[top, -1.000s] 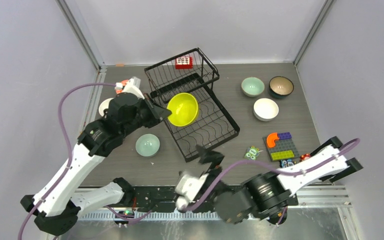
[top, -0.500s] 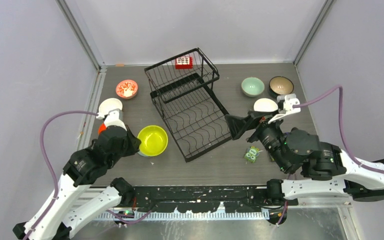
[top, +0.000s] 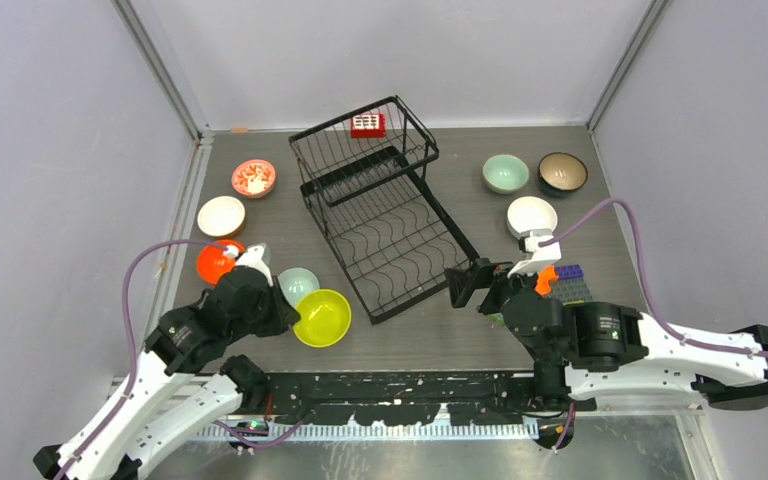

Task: Unload the bowls from the dish rack
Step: Place the bowl at the center of the board.

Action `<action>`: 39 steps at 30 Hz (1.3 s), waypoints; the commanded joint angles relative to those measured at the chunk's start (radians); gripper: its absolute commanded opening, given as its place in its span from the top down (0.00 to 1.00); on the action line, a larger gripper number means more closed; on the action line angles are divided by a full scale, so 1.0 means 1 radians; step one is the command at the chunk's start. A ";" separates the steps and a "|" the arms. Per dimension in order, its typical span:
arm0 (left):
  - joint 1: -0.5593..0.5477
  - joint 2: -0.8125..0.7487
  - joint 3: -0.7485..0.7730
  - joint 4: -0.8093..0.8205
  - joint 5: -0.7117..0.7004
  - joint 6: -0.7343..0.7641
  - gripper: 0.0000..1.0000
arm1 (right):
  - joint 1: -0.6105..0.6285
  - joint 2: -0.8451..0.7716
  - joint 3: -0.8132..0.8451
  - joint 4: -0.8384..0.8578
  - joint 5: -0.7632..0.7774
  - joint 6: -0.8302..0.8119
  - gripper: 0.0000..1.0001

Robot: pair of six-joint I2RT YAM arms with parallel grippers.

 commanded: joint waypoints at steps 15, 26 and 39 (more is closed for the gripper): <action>0.000 0.002 -0.233 0.265 -0.081 -0.107 1.00 | -0.032 0.070 -0.115 0.193 -0.007 0.067 0.02; -0.081 0.011 -0.295 0.297 -0.122 -0.146 1.00 | -0.052 0.076 -0.131 0.218 -0.019 0.038 0.03; -0.124 0.025 -0.349 0.298 -0.153 -0.198 1.00 | -0.068 0.092 -0.127 0.227 -0.033 0.009 0.02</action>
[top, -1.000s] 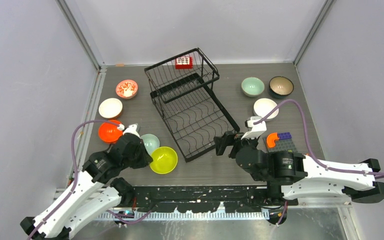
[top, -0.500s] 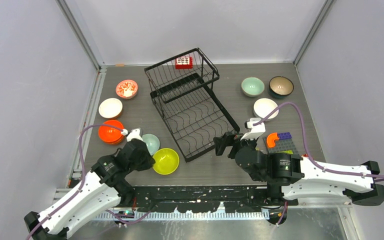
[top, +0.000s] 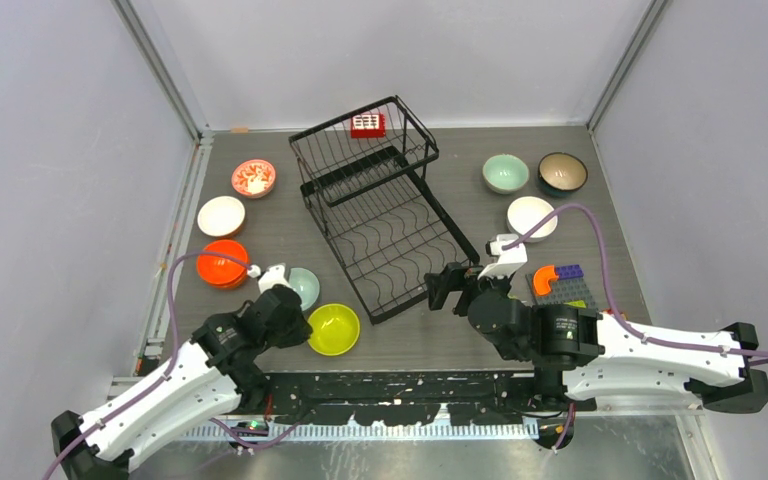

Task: Unload the bowls from the dish rack
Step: Place the bowl at the center of the board.

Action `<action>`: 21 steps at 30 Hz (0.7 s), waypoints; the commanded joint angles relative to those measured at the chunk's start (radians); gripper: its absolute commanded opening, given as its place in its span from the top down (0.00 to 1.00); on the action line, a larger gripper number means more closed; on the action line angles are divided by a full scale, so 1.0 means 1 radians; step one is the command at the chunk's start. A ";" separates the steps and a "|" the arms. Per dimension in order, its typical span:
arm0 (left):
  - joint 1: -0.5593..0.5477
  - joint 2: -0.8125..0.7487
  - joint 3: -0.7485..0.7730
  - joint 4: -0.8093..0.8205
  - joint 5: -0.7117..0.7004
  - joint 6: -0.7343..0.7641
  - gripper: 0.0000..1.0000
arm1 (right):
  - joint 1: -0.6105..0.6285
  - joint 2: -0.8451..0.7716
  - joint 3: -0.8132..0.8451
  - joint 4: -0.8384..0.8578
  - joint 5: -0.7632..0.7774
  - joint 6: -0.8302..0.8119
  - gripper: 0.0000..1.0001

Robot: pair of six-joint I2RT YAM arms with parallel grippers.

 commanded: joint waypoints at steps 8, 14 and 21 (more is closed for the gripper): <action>-0.006 0.041 -0.019 0.063 -0.038 -0.045 0.99 | -0.010 -0.025 0.000 0.034 0.028 -0.010 0.02; -0.006 0.041 -0.025 0.064 -0.043 -0.049 0.82 | -0.010 -0.042 -0.005 0.020 0.035 -0.008 0.02; -0.007 0.028 -0.012 0.045 -0.039 -0.060 0.58 | -0.010 -0.059 0.006 0.003 0.036 -0.012 0.02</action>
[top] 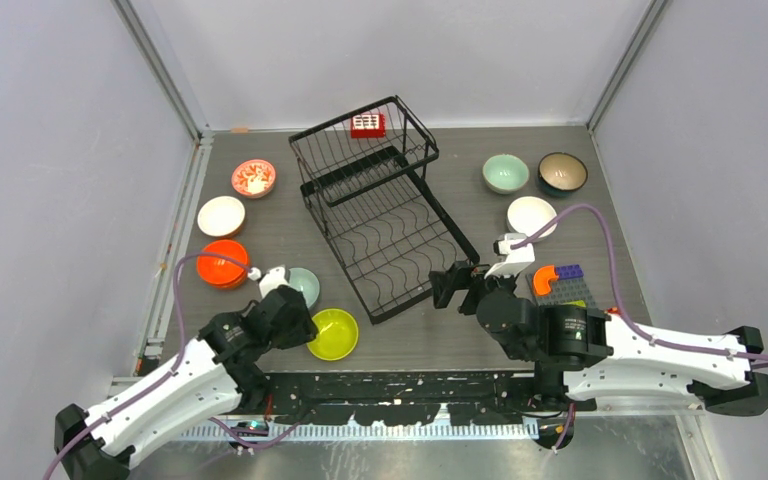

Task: Unload the bowls from the dish rack
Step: Place the bowl at the center of the board, then reset both arms

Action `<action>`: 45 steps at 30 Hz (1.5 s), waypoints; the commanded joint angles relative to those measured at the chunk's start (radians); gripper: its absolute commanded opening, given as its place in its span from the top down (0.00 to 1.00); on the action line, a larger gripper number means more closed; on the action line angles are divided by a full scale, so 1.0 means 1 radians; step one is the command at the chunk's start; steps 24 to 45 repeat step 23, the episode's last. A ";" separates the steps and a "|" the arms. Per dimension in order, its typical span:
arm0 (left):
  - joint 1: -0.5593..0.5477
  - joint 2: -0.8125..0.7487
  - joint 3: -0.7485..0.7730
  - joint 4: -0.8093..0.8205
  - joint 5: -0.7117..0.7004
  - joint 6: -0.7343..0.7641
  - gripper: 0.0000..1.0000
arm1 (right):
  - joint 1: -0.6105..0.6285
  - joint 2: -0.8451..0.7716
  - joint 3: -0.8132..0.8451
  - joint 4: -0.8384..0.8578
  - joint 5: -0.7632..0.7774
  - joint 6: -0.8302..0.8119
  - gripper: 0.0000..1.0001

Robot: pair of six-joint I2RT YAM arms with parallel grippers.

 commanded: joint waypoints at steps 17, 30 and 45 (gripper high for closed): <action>-0.008 -0.016 0.477 -0.273 -0.119 0.079 0.00 | -0.004 0.034 0.179 -0.006 -0.025 -0.149 0.00; -0.009 -0.005 0.519 -0.244 -0.204 0.104 0.00 | -0.005 0.058 0.180 0.002 -0.026 -0.147 0.00; -0.009 -0.005 0.519 -0.244 -0.204 0.104 0.00 | -0.005 0.058 0.180 0.002 -0.026 -0.147 0.00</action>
